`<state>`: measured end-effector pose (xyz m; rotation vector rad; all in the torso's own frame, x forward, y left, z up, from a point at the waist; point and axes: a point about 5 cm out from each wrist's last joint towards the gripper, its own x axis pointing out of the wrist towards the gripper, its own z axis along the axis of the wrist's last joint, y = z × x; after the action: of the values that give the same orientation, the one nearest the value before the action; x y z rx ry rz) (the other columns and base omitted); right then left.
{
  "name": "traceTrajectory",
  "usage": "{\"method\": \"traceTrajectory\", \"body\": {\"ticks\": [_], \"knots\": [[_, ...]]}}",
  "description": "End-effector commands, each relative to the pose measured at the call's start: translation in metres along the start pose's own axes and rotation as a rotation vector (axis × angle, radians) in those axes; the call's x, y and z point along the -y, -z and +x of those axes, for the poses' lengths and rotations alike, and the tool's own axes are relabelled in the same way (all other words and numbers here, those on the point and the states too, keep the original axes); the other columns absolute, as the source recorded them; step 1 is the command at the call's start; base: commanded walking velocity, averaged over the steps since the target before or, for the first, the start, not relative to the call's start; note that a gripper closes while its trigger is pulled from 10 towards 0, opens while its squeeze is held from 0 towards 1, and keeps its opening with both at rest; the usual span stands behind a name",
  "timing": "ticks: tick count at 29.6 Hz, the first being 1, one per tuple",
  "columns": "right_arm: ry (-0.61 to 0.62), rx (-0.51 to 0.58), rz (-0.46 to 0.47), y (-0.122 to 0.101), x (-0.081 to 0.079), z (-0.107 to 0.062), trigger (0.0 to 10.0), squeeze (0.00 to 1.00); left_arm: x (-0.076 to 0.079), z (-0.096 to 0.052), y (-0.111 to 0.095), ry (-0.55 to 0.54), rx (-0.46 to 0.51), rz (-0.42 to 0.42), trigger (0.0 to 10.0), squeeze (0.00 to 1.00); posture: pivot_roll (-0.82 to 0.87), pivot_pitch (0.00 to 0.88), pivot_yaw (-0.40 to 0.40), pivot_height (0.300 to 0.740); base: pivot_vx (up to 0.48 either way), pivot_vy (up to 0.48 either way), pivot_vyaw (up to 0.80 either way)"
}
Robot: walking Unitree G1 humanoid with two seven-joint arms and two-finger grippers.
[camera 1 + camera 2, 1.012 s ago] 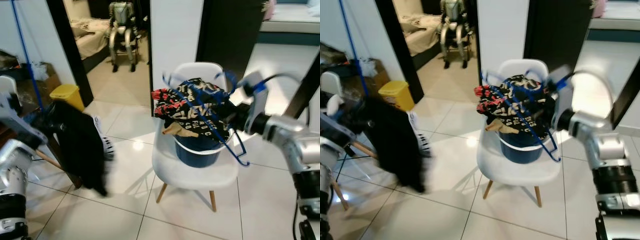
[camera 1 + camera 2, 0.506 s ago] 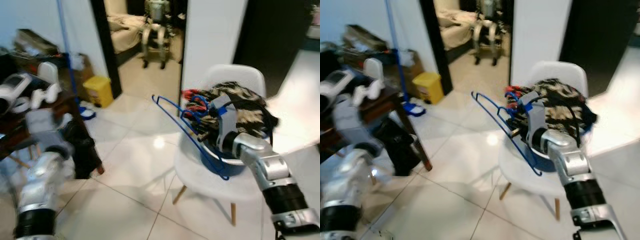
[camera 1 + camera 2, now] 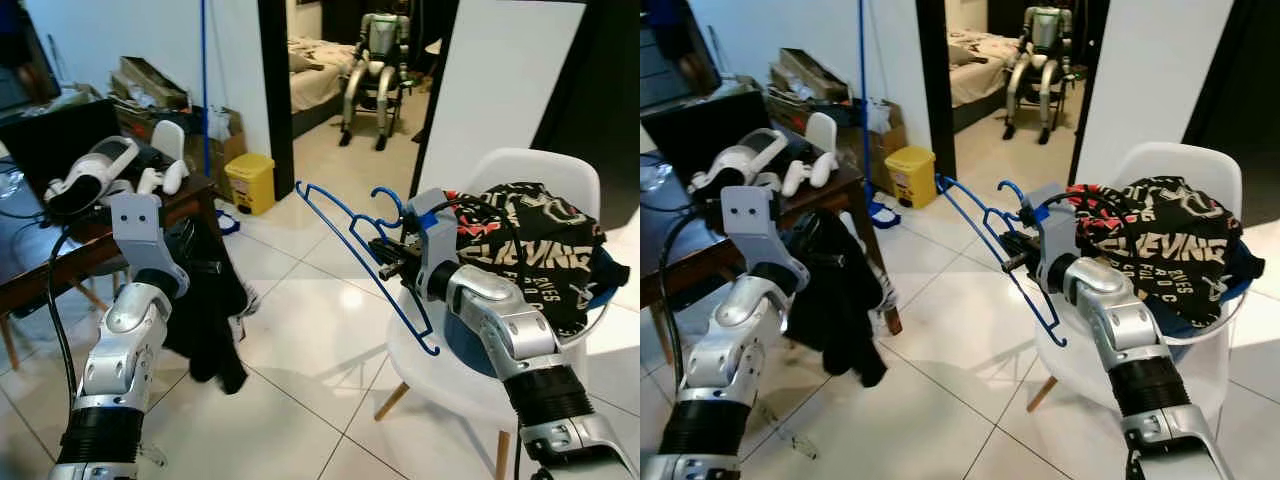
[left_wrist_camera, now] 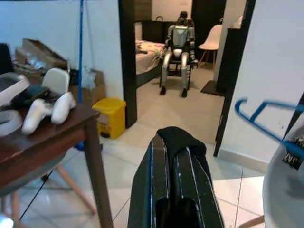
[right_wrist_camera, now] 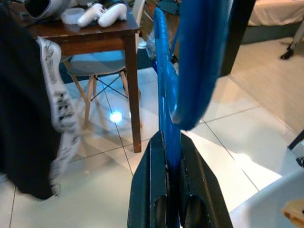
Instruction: Hang hanger
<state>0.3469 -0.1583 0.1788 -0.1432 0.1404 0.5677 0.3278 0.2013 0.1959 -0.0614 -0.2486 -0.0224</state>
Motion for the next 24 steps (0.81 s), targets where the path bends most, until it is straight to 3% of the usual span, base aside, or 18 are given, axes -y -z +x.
{"method": "traceTrajectory", "body": {"ticks": [1,16,17,20,23,24], "knots": [[-0.041,0.042,-0.007,-0.007,-0.007,0.001,10.0,0.0,0.002,0.002,-0.007,-0.008,0.013,0.015,10.0,0.0,0.01,0.0,0.022,0.74,0.337,0.0,0.8],[-0.168,0.105,-0.03,-0.016,-0.02,-0.001,10.0,0.0,0.001,0.002,-0.027,-0.052,0.069,0.093,10.0,0.0,0.01,0.0,0.025,0.74,0.346,0.0,0.8],[-0.174,0.113,-0.023,-0.017,-0.02,-0.002,10.0,0.0,0.002,0.003,-0.037,-0.054,0.103,0.122,10.0,0.0,0.01,0.0,0.024,0.74,0.337,0.0,0.8],[-0.174,0.113,-0.023,-0.017,-0.02,-0.002,10.0,0.0,0.002,0.003,-0.037,-0.054,0.103,0.122,10.0,0.0,0.01,0.0,0.024,0.74,0.337,0.0,0.8],[-0.187,0.139,-0.005,-0.021,-0.017,-0.003,10.0,0.0,0.0,0.008,-0.068,-0.063,0.202,0.227,10.0,0.0,0.02,0.0,0.02,0.74,0.34,0.0,0.8],[-0.187,0.139,-0.005,-0.021,-0.017,-0.003,10.0,0.0,0.0,0.008,-0.068,-0.063,0.202,0.227,10.0,0.0,0.02,0.0,0.02,0.74,0.337,0.0,0.8]]}}
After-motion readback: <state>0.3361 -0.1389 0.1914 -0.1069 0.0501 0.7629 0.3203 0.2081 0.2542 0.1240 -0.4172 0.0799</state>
